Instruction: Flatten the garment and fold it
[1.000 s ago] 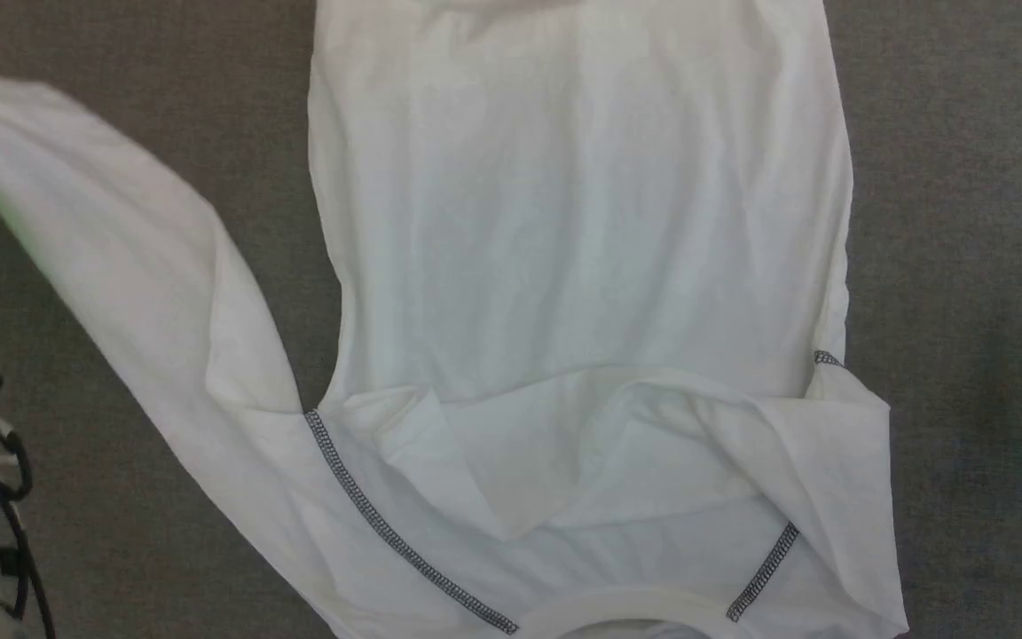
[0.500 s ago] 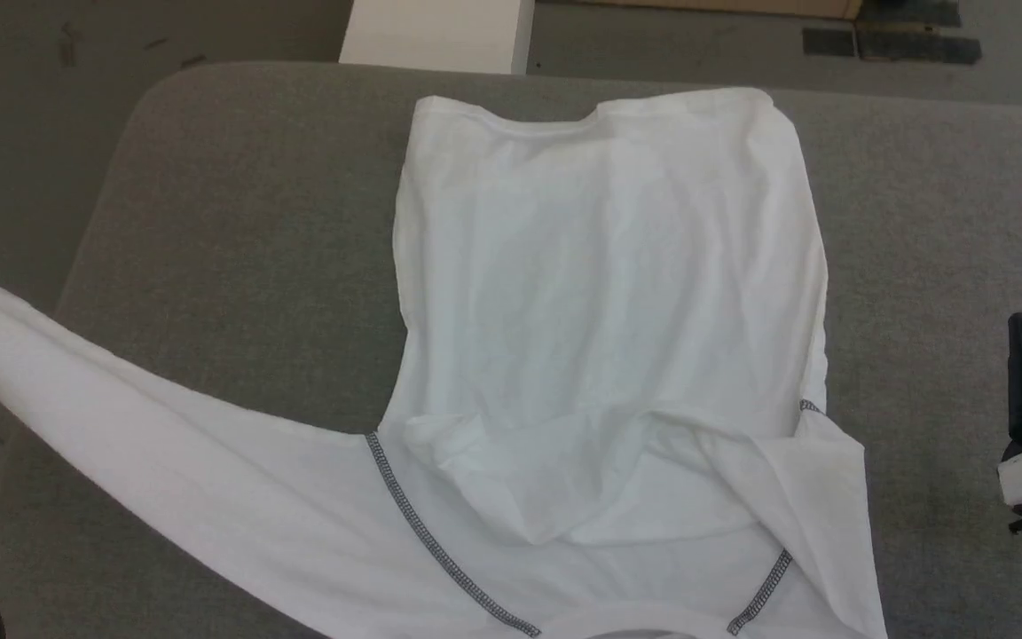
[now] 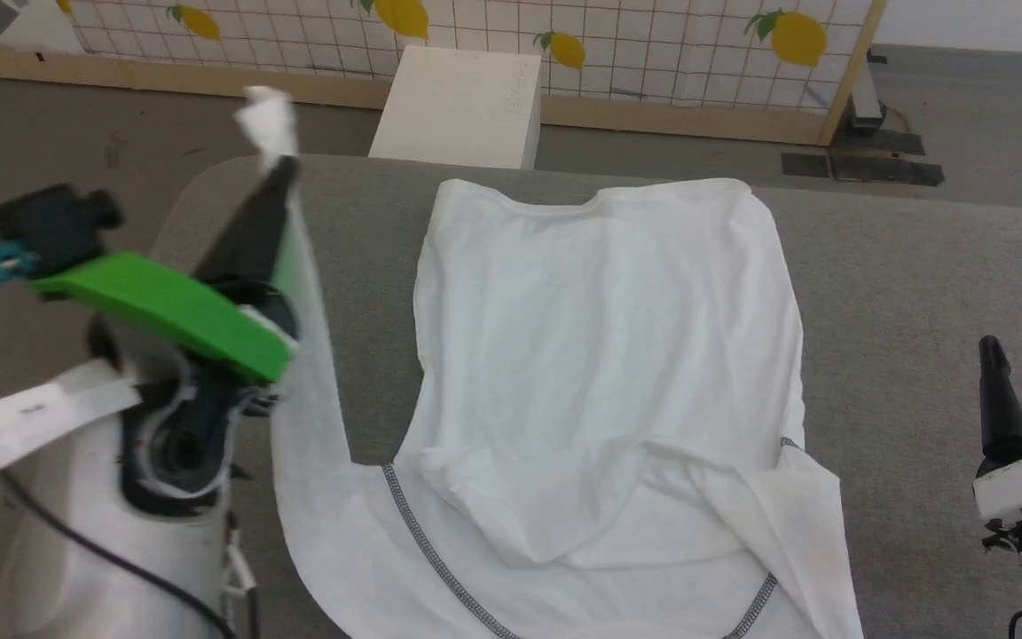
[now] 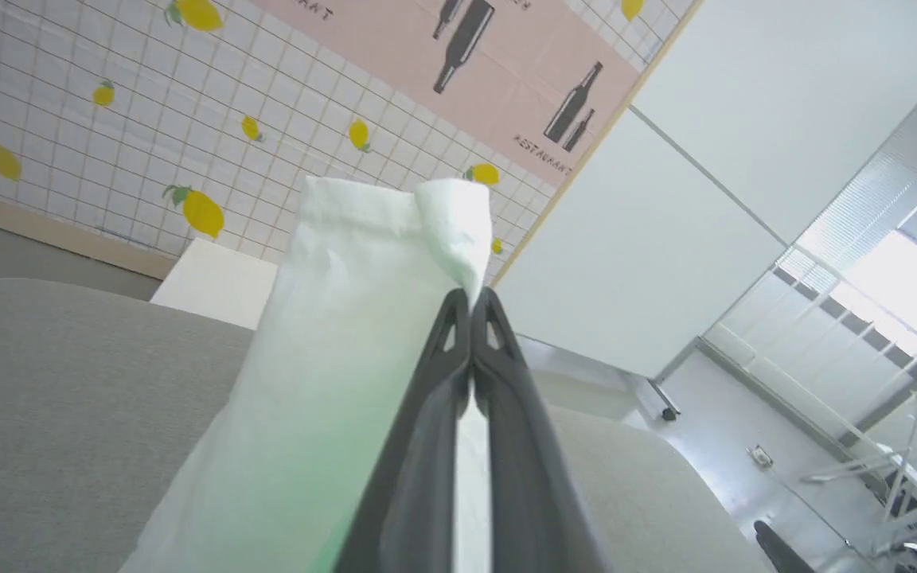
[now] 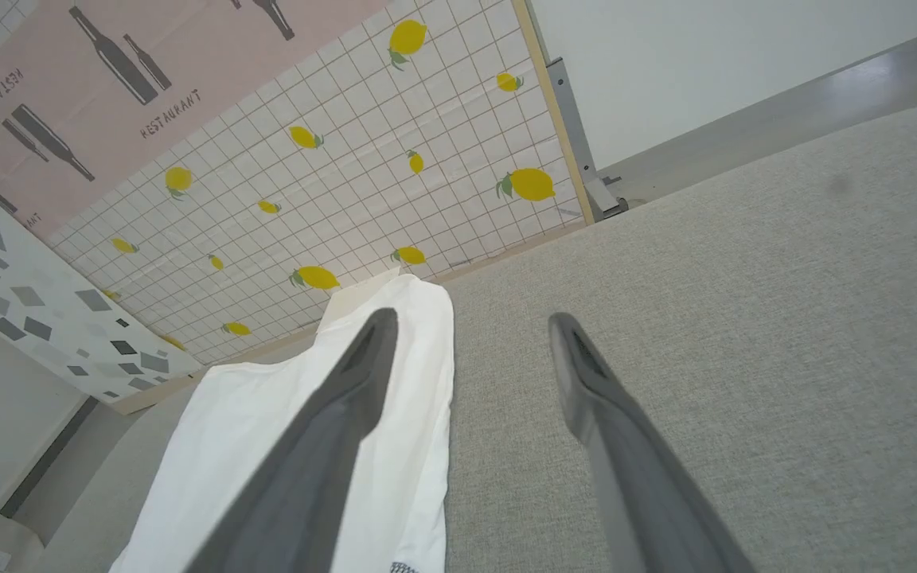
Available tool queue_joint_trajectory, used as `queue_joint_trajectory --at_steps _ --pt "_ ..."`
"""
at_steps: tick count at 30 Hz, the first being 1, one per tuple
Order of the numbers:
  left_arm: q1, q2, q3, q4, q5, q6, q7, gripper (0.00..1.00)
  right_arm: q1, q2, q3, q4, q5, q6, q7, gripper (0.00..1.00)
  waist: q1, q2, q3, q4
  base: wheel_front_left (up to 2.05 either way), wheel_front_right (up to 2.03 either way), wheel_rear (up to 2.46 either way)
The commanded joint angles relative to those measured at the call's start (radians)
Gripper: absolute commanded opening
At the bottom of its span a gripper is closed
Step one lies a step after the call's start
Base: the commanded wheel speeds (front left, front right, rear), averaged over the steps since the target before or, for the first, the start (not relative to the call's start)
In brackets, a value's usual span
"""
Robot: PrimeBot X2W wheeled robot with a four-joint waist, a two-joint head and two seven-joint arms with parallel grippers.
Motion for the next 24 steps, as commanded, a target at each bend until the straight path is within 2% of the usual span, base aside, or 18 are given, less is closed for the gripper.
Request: queue_joint_trajectory --at_steps 1,4,8,19,24 --pt "-0.026 -0.028 -0.042 -0.004 0.018 0.004 0.012 0.0 0.009 0.0 0.001 0.006 0.006 -0.001 -0.011 1.0 0.0001 0.0 0.002 -0.024 0.0 0.0 0.0" --pt "-0.054 -0.077 -0.145 0.016 0.031 -0.007 0.039 0.0 0.004 0.0 0.006 0.011 0.009 -0.001 -0.015 1.0 0.0001 0.0 0.017 -0.055 0.0 0.0 0.0" --pt "-0.098 -0.116 -0.27 0.084 0.039 -0.028 0.043 0.0 0.001 0.0 0.011 0.016 0.013 -0.001 -0.02 1.0 0.0001 0.0 0.043 -0.096 0.0 0.0 0.0" --pt "-0.124 -0.142 -0.695 0.329 0.05 -0.06 0.037 0.0 -0.012 0.0 0.028 0.04 0.026 -0.001 -0.041 1.0 0.0001 0.0 0.105 -0.193 0.0 0.0 0.0" --pt "-0.1 -0.142 -0.872 0.387 -0.004 -0.062 0.066 0.0 -0.016 0.0 0.028 0.052 0.029 -0.001 -0.052 1.0 0.0001 0.0 0.117 -0.208 0.0 0.0 0.0"
